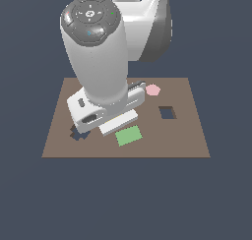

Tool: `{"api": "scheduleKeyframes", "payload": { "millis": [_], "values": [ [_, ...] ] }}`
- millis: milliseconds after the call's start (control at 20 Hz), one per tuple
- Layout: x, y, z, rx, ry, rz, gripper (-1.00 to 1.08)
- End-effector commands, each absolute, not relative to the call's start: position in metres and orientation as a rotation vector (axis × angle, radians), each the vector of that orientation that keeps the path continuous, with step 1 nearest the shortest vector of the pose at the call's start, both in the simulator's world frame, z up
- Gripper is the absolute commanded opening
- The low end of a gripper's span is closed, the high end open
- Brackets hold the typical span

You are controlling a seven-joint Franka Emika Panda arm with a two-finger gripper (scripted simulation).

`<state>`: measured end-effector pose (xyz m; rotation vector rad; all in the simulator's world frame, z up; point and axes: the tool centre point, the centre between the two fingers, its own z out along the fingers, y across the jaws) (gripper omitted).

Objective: Insert a designated object into the corresponding slot on a board.

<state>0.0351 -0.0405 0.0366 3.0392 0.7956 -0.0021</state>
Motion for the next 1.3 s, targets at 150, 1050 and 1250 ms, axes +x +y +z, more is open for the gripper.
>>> {"api": "scheduleKeyframes", "payload": {
  "millis": [150, 1050, 1250],
  "values": [
    [0.038, -0.076, 0.038, 2.965, 1.036, -0.002, -1.0],
    [0.063, -0.141, 0.041, 2.767, 1.485, -0.003, -1.0],
    [0.066, -0.146, 0.041, 2.749, 1.519, -0.003, -1.0]
  ]
}}
